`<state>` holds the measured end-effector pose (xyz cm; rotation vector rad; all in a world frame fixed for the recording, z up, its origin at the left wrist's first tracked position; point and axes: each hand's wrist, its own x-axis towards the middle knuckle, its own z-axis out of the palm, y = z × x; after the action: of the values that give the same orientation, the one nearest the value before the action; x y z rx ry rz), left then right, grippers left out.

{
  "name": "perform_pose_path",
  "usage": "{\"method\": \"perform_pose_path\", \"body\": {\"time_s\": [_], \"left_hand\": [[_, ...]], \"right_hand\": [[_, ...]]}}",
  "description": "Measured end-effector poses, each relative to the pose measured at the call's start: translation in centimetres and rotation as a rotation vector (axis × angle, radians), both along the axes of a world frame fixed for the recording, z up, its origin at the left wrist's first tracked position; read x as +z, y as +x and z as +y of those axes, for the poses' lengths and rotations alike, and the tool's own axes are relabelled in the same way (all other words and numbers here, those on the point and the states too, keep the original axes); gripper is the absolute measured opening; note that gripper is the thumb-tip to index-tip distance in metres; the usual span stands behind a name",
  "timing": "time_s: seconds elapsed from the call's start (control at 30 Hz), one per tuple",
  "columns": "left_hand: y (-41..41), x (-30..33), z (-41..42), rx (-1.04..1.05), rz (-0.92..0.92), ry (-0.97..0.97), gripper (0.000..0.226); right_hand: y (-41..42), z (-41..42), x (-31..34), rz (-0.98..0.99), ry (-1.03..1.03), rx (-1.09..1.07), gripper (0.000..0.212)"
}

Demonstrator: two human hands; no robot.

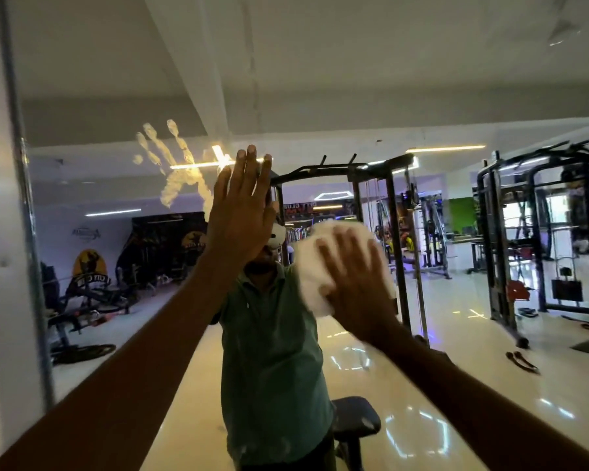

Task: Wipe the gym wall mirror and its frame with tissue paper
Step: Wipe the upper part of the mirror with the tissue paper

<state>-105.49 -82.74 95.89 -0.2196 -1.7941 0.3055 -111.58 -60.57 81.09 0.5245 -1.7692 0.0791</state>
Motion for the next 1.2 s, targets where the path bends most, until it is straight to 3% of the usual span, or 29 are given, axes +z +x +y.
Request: {"method": "perform_pose_path", "body": {"time_s": [0.1,0.2,0.27,0.33,0.4,0.47,0.57,0.67,0.73,0.8,0.87,0.93,1.0,1.1,1.2], "left_hand": [[0.1,0.0,-0.8,0.021,0.007,-0.021,0.073],[-0.1,0.0,-0.1,0.015,-0.017,-0.012,0.078],[-0.3,-0.1,0.0,0.033,-0.018,-0.004,0.080],[-0.3,-0.1,-0.1,0.050,-0.019,-0.009,0.078],[-0.2,0.1,-0.6,0.069,-0.027,-0.032,0.078],[0.0,0.3,-1.3,0.085,-0.014,-0.076,0.077],[0.1,0.6,-1.7,0.096,-0.024,-0.121,0.078],[-0.1,0.6,-1.2,0.124,-0.047,-0.088,0.082],[-0.1,0.5,-0.9,0.130,-0.054,-0.091,0.083],[0.3,0.5,-1.1,0.150,-0.035,-0.127,0.083],[0.7,0.5,-1.3,0.145,-0.017,-0.157,0.081],[1.1,0.6,-1.3,0.137,-0.019,-0.162,0.080],[1.2,0.7,-1.6,0.133,-0.032,-0.165,0.080],[1.2,0.8,-1.7,0.122,-0.040,-0.167,0.082],[0.8,0.5,-1.3,0.108,-0.017,-0.149,0.083]], "right_hand": [[-2.4,7.4,3.5,-0.051,-0.346,-0.081,0.075],[-1.5,4.7,5.0,-0.094,-0.709,-0.054,0.078],[0.3,-1.3,2.1,-0.082,-0.632,-0.026,0.077],[2.4,-6.3,-3.3,-0.113,-0.293,0.059,0.077],[3.0,-7.0,-6.8,-0.123,-0.049,0.110,0.076],[1.7,-3.8,-6.0,-0.075,0.071,0.100,0.075],[-1.6,3.7,-1.1,-0.067,-0.116,-0.019,0.082],[-2.6,8.6,4.8,-0.131,-0.629,-0.049,0.080],[-1.3,5.5,6.7,-0.170,-0.873,-0.006,0.086],[0.8,-0.4,4.7,-0.150,-0.758,-0.046,0.080],[2.4,-5.4,-1.2,-0.137,-0.362,-0.009,0.079],[3.2,-6.2,-6.1,-0.133,-0.046,0.093,0.077],[2.2,-3.5,-6.6,-0.102,0.070,0.137,0.073],[-0.6,2.8,-2.1,-0.087,-0.081,0.032,0.075],[-2.5,7.4,4.0,-0.094,-0.494,-0.077,0.079]]}}
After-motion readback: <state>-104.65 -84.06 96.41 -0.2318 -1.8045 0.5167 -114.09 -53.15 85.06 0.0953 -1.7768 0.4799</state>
